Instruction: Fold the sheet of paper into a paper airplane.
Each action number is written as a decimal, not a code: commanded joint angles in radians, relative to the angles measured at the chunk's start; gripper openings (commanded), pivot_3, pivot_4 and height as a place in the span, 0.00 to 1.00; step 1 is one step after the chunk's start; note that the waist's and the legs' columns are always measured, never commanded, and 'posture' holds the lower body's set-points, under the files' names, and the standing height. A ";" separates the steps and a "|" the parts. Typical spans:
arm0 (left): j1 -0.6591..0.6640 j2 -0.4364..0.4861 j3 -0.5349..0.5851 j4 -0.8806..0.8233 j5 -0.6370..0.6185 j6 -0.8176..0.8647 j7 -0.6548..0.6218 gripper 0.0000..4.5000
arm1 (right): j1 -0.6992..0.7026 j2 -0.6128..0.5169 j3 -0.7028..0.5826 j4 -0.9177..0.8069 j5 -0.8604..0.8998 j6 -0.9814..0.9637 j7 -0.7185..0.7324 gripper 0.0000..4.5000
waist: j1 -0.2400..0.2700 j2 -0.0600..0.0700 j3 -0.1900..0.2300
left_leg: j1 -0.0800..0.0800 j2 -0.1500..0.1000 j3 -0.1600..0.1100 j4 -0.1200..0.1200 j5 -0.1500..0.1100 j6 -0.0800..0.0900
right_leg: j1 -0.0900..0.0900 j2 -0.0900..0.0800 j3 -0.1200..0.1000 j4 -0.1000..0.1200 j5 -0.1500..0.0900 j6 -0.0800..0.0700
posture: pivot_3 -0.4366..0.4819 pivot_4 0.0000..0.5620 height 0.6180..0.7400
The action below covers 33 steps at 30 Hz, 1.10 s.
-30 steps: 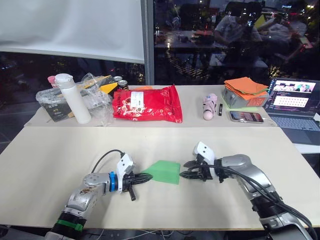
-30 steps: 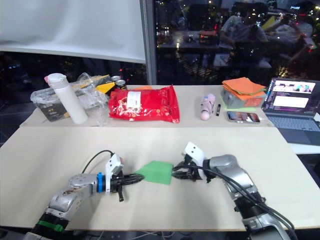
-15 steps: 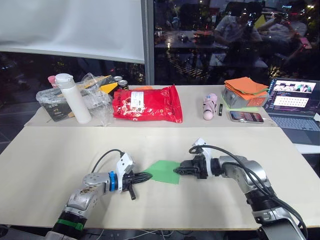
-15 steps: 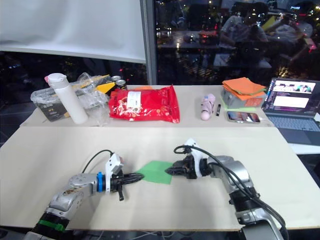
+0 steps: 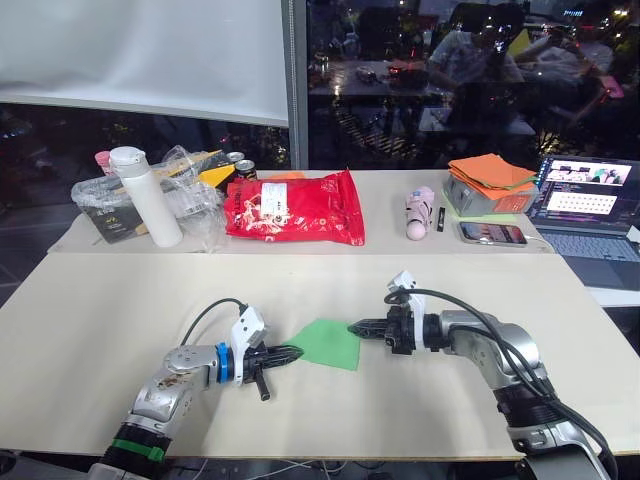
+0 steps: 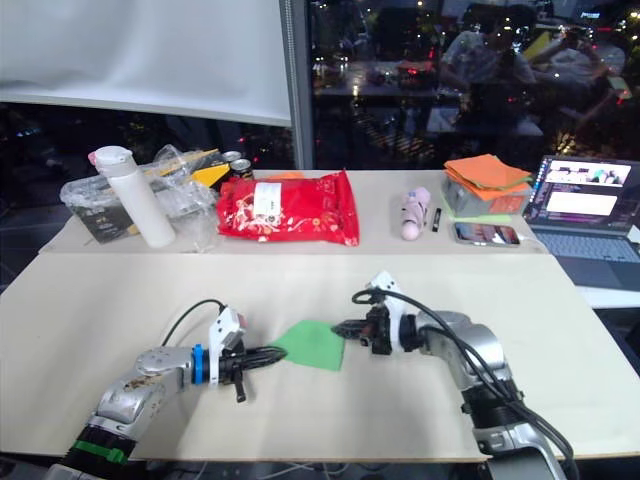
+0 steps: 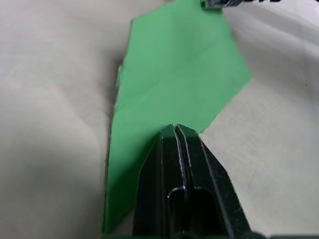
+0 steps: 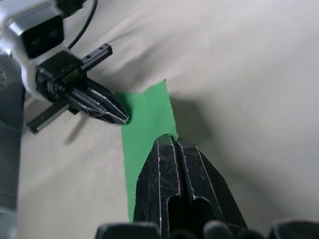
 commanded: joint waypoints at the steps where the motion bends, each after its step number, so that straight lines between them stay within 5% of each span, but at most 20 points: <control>1: 0.008 0.019 -0.012 0.026 0.030 0.020 -0.004 0.00 | 0.016 -0.020 0.013 -0.088 -0.023 -0.158 0.034 0.00 | 0.000 0.000 0.000 | 0.000 0.000 0.000 0.000 0.000 0.000 | 0.000 0.000 0.000 0.000 0.000 0.000 | 0.48 0.27 0.93; 12: -0.009 0.023 0.002 -0.002 0.017 0.043 -0.006 0.00 | 0.122 -0.146 0.222 -0.045 -0.359 -0.732 0.063 0.00 | 0.003 0.000 0.000 | 0.000 0.000 0.000 0.000 0.000 0.000 | 0.000 0.000 0.000 -0.002 0.000 0.000 | 0.48 0.27 0.93; 24: -0.037 0.072 0.104 -0.130 -0.149 0.190 -0.069 0.00 | 0.155 -0.150 0.264 0.054 -0.486 -0.953 0.018 0.00 | 0.004 -0.002 0.002 | 0.000 0.000 0.000 -0.001 0.000 0.000 | 0.001 0.000 0.000 -0.003 0.000 0.000 | 0.48 0.27 0.93; 33: -0.150 0.017 0.002 -0.094 -0.087 0.171 -0.062 0.00 | 0.100 -0.165 0.284 0.129 -0.572 -1.134 0.001 0.00 | 0.000 -0.003 0.001 | 0.000 0.000 0.000 -0.001 0.000 0.000 | 0.001 0.000 0.000 -0.003 0.000 0.000 | 0.48 0.27 0.93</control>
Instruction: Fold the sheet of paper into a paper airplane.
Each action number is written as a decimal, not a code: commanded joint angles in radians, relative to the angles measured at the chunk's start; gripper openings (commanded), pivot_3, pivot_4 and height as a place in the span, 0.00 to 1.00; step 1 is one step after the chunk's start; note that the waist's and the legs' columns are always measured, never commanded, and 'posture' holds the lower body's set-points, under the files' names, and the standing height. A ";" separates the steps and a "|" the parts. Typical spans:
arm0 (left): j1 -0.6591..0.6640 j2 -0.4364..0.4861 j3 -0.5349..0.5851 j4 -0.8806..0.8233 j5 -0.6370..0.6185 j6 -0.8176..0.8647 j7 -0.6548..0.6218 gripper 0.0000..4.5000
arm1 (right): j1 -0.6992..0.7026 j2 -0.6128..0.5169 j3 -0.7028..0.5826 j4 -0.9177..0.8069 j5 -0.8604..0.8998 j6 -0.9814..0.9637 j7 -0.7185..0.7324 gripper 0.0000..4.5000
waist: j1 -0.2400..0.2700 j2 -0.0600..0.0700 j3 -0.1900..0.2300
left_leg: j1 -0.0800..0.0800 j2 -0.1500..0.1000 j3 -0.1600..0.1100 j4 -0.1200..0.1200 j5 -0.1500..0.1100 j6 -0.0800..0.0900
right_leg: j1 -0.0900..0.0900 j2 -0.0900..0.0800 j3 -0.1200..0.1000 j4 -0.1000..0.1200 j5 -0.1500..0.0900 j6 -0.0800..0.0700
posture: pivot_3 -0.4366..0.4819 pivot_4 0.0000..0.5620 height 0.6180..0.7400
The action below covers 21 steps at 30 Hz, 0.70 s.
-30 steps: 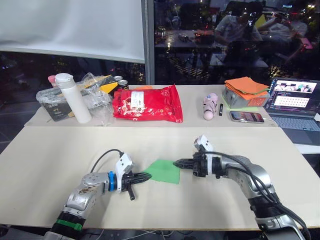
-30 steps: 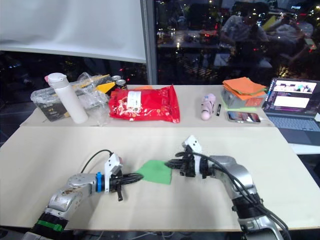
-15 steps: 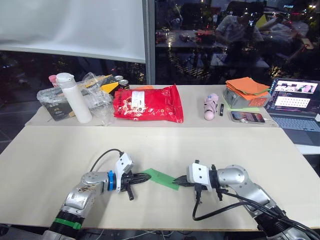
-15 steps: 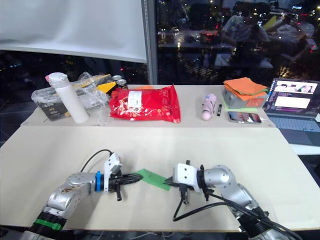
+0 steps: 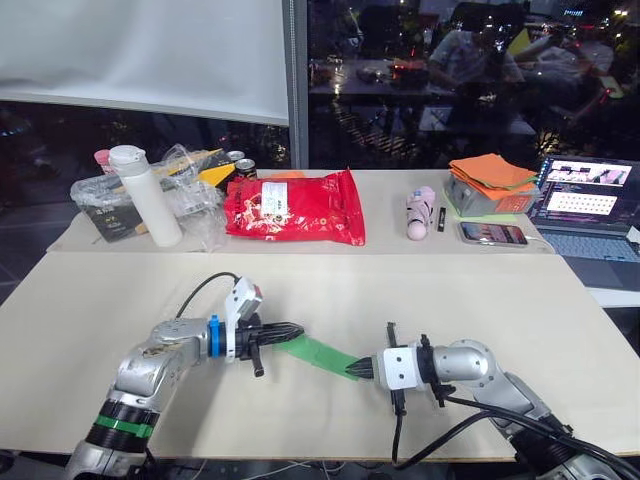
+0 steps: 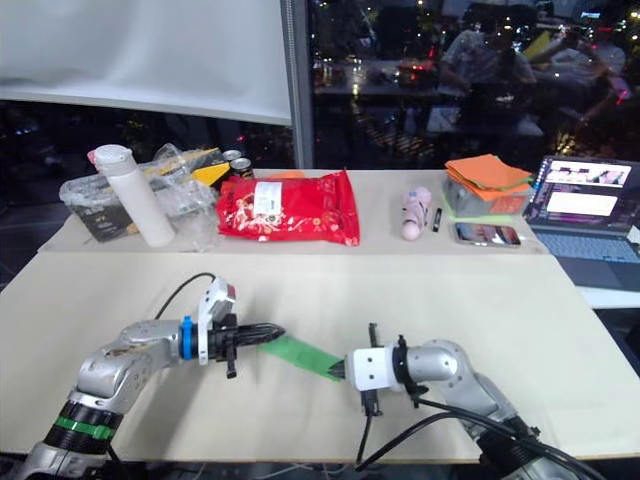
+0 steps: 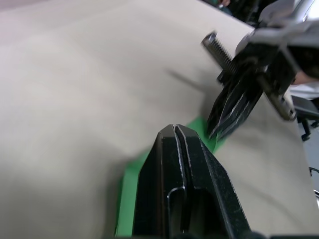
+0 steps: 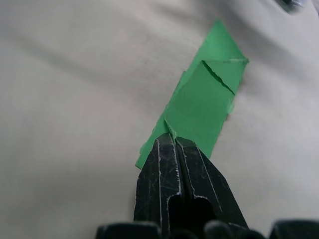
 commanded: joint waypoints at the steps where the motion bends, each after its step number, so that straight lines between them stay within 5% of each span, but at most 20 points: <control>1: -0.025 0.002 -0.070 0.052 0.088 -0.082 -0.017 0.00 | -0.019 -0.012 0.007 0.036 -0.030 -0.049 -0.002 0.00 | 0.001 0.000 0.000 | 0.000 0.000 0.000 0.000 0.000 0.000 | 0.000 0.000 0.000 0.000 0.000 0.000 | 0.48 0.27 0.93; 8: -0.061 -0.021 -0.193 0.213 0.260 -0.279 -0.050 0.00 | -0.033 -0.008 0.002 0.048 -0.033 -0.075 -0.010 0.00 | 0.003 0.000 0.000 | 0.001 0.000 0.000 0.000 0.000 0.000 | 0.001 0.000 0.000 0.000 0.000 0.000 | 0.48 0.27 0.93; 15: -0.053 -0.034 -0.199 0.240 0.284 -0.324 -0.071 0.00 | -0.038 -0.019 -0.011 0.042 -0.049 -0.109 -0.030 0.00 | 0.002 0.000 0.000 | 0.001 0.000 0.000 0.000 0.000 0.000 | 0.002 0.000 0.000 0.000 0.000 0.000 | 0.48 0.27 0.93; 21: -0.036 -0.026 -0.184 0.228 0.281 -0.318 -0.073 0.00 | 0.002 -0.071 -0.079 -0.155 0.106 0.110 0.050 0.42 | 0.004 0.000 0.000 | 0.001 0.000 0.000 0.000 0.000 0.000 | 0.002 0.000 0.000 0.000 0.000 0.000 | 0.48 0.27 0.93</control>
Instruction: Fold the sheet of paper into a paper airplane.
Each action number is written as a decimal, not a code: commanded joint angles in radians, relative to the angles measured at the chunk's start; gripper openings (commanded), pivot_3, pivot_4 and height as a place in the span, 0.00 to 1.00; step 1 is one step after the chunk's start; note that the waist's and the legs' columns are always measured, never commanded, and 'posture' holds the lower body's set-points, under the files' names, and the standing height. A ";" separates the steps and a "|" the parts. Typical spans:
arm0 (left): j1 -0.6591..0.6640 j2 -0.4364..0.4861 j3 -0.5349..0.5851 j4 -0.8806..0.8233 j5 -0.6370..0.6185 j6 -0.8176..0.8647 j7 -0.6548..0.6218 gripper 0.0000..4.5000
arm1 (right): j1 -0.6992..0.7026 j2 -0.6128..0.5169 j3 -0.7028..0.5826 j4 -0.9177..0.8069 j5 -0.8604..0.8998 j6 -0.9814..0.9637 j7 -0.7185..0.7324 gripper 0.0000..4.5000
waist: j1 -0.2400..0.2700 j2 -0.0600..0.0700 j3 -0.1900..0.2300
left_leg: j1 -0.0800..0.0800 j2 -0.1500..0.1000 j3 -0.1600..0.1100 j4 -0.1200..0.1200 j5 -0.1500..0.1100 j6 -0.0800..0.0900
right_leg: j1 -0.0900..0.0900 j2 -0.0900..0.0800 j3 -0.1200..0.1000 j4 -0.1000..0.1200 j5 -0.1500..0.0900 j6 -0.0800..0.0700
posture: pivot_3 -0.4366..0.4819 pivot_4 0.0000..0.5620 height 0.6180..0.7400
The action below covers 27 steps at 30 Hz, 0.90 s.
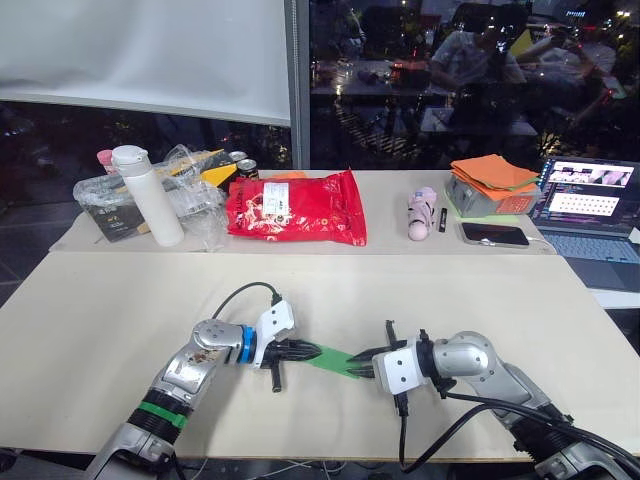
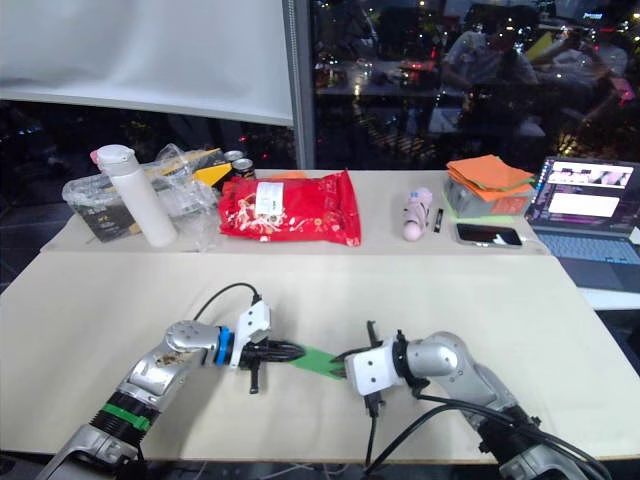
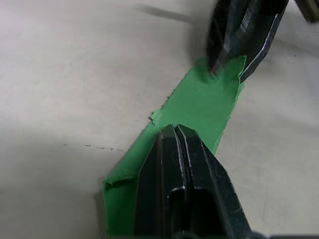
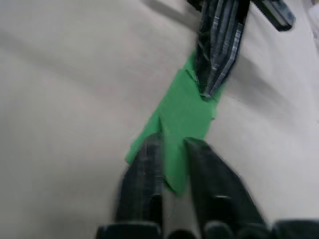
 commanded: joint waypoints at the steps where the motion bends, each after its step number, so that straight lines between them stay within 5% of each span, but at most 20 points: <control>1: 0.022 0.008 0.008 0.000 0.007 0.006 -0.006 0.00 | 0.021 -0.041 -0.063 -0.177 0.115 0.167 0.055 0.52 | 0.001 0.000 0.000 | 0.000 0.000 0.000 0.000 0.000 0.000 | 0.000 0.000 0.000 0.000 0.000 0.000 | 0.48 0.27 0.93; 5: 0.028 0.001 0.019 -0.011 0.002 0.016 -0.001 0.00 | -0.010 -0.028 -0.111 -0.276 0.241 0.376 0.067 0.56 | -0.003 0.000 0.000 | 0.000 0.000 0.000 0.000 0.000 0.000 | 0.000 0.000 0.000 0.000 0.000 0.000 | 0.48 0.27 0.93; 13: 0.037 -0.012 0.035 -0.032 -0.005 0.035 0.017 0.00 | -0.023 0.089 -0.062 -0.218 0.190 0.596 -0.057 0.00 | 0.002 0.000 0.000 | -0.001 0.000 0.000 0.000 0.000 0.000 | -0.001 0.000 0.000 0.000 0.000 0.000 | 0.48 0.27 0.93; 19: 0.048 -0.006 0.028 -0.045 0.014 0.045 0.035 0.00 | 0.042 0.129 -0.015 -0.142 0.127 0.569 -0.109 0.00 | 0.002 0.000 0.000 | -0.001 0.000 0.000 0.000 0.000 0.000 | -0.001 0.000 0.000 0.000 0.000 0.000 | 0.48 0.27 0.93; 27: 0.044 -0.015 0.047 -0.045 0.003 0.040 0.041 0.00 | 0.120 0.095 -0.112 -0.170 0.196 0.619 -0.124 0.00 | 0.002 0.002 -0.002 | 0.000 0.000 0.000 0.000 0.000 0.000 | 0.000 0.000 0.000 0.000 0.000 0.000 | 0.48 0.27 0.93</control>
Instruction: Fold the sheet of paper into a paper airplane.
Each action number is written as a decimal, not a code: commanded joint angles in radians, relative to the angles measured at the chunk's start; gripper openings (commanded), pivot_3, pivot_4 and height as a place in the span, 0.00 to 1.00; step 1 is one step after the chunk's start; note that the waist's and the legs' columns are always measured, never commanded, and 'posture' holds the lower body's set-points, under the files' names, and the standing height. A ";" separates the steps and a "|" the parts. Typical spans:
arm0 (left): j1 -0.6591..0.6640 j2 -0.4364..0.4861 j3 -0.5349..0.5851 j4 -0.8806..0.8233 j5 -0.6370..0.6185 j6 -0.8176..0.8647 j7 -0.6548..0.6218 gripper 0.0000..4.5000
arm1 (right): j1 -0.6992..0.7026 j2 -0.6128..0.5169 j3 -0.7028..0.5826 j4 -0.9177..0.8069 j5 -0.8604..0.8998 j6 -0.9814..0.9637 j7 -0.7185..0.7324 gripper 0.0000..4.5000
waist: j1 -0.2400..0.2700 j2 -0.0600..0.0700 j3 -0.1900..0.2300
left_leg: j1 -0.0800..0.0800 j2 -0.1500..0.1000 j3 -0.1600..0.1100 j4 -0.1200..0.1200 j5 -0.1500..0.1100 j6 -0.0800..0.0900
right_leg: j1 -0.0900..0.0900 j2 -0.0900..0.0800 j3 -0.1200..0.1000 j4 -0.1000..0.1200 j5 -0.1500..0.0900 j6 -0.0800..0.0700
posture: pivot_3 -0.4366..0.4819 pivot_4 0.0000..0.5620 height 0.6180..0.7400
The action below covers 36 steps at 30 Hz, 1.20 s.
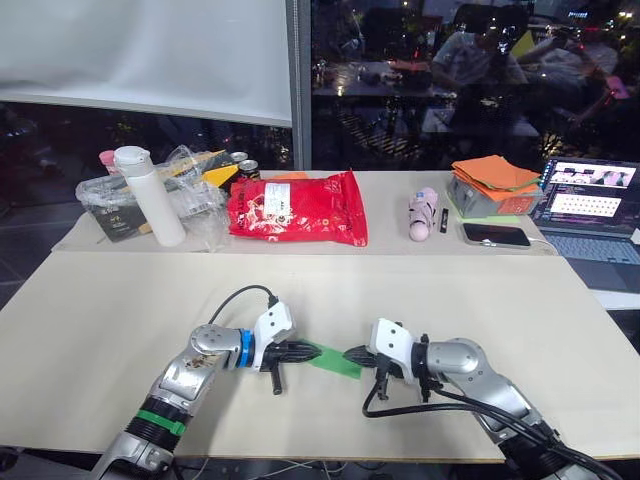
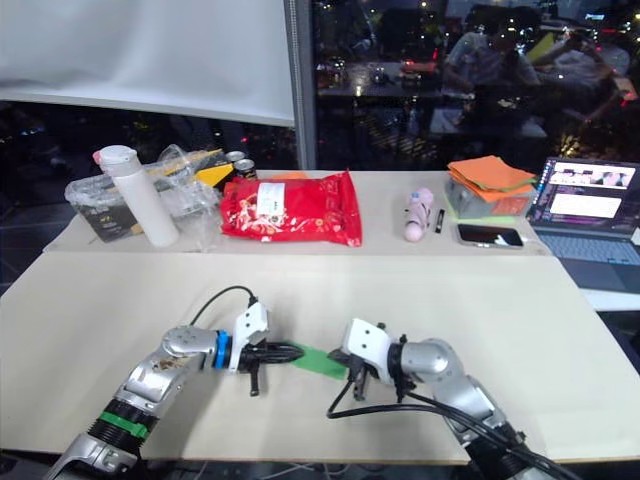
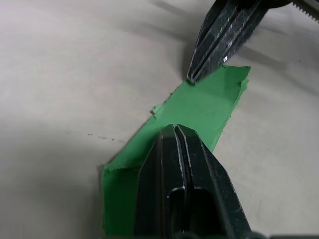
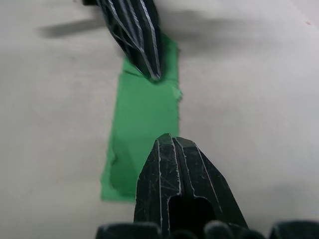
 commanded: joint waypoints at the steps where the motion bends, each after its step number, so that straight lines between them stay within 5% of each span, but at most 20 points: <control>1: 0.002 -0.002 0.013 -0.003 -0.001 -0.001 0.007 0.00 | 0.032 -0.019 -0.073 -0.031 0.058 0.034 0.007 0.00 | 0.001 0.000 0.000 | 0.000 0.000 0.000 0.000 0.000 0.000 | 0.000 0.000 0.000 0.000 0.000 0.000 | 0.48 0.27 0.93; 15: -0.033 -0.024 0.008 0.027 0.009 -0.009 -0.012 0.00 | 0.000 -0.016 -0.104 -0.097 0.097 0.049 0.002 0.00 | -0.003 0.000 0.001 | -0.001 0.000 0.000 0.000 0.000 0.000 | -0.001 0.000 0.000 0.000 0.000 0.000 | 0.48 0.27 0.93; 36: -0.096 -0.095 -0.012 0.099 0.024 0.021 -0.011 0.00 | 0.006 -0.017 0.054 -0.110 0.006 0.122 0.031 0.00 | -0.002 0.000 0.001 | -0.003 0.000 0.000 0.000 0.000 0.000 | -0.002 0.000 0.000 -0.001 0.000 0.000 | 0.48 0.27 0.93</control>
